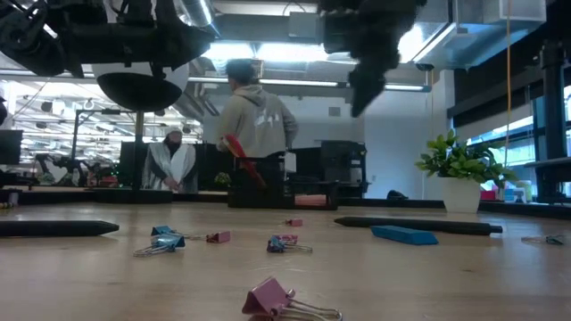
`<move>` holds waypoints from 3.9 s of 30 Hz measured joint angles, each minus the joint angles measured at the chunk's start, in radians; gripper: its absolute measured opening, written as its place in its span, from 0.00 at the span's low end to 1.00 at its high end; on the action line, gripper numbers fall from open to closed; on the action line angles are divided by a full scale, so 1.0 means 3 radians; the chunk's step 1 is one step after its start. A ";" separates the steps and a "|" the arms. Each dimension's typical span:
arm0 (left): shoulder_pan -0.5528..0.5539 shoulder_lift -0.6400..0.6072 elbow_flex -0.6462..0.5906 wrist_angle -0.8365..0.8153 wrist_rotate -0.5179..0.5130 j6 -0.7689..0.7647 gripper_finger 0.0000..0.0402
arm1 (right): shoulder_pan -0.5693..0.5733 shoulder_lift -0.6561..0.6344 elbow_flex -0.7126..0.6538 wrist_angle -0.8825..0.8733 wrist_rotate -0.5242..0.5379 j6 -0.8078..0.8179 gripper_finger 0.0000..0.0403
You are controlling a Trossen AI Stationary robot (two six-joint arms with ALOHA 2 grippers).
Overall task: Pick and place office supplies into organizer
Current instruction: Put the black pen into the black desk organizer
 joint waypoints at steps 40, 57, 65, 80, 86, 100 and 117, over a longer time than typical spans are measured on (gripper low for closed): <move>0.0001 0.0000 0.0000 -0.0714 0.0350 -0.0233 0.37 | 0.1202 0.1020 -0.0004 -0.0532 0.0035 0.1895 0.51; 0.0001 0.0000 0.0000 -0.0694 0.0352 -0.0158 0.37 | 0.1184 0.1141 -0.0437 -0.0071 -0.0115 0.1804 0.51; 0.0004 0.0000 0.0001 -0.0653 0.0352 -0.0149 0.37 | 0.1186 0.1140 -0.0544 0.0033 -0.0063 0.1792 0.44; 0.0004 0.0000 0.0001 -0.0655 0.0352 -0.0147 0.37 | 0.1189 0.1147 -0.0546 0.0034 0.0114 0.1776 0.28; 0.0004 0.0000 0.0001 -0.0655 0.0352 -0.0147 0.37 | 0.1188 0.1147 -0.0547 0.0039 0.0140 0.1717 0.20; 0.0005 0.0000 0.0001 -0.0656 0.0398 -0.0147 0.37 | 0.1186 0.1167 -0.0431 -0.0146 0.0137 0.1616 0.13; 0.0004 0.0001 0.0271 -0.1068 0.0822 -0.0088 0.37 | 0.0769 0.0662 0.0069 -0.0471 0.0278 0.1497 0.13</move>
